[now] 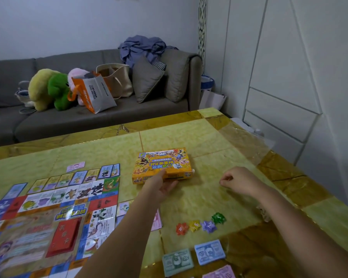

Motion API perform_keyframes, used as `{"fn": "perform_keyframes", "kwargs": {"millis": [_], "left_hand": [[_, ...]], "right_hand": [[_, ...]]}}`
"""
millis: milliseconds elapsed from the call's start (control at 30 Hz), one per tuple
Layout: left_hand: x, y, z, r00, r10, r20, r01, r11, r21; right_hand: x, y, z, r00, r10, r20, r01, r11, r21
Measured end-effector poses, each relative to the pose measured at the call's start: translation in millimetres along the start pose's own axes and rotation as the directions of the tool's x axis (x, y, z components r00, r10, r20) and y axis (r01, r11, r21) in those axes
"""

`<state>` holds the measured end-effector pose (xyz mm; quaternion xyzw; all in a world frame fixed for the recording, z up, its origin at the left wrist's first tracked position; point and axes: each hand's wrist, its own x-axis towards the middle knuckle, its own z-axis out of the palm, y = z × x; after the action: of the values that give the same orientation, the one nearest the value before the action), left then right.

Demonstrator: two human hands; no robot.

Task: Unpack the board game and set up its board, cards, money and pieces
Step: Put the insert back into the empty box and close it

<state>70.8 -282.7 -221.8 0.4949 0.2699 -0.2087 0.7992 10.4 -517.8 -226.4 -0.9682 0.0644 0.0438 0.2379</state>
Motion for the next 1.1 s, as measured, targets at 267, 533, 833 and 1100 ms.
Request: {"fn": "perform_keyframes", "kwargs": {"millis": [267,533,833,1100], "left_hand": [[-27,-2,11,0.842,0.509,0.181,-0.421,0.409,0.81],[-3,-14,15,0.852,0.491,0.179,-0.181,-0.045,0.983],[32,-10,41,0.824,0.565,0.033,-0.043,0.004,0.999],[50,28,27,0.907,0.347,0.239,-0.178,-0.199,0.964]], "right_hand": [[12,27,-24,0.964,0.136,-0.227,-0.146,0.989,-0.026],[25,52,-10,0.979,0.197,-0.054,-0.203,0.971,-0.129],[31,61,-12,0.971,0.135,-0.197,-0.161,0.979,-0.121],[29,53,-24,0.975,0.169,-0.146,-0.189,0.972,-0.138]]}}
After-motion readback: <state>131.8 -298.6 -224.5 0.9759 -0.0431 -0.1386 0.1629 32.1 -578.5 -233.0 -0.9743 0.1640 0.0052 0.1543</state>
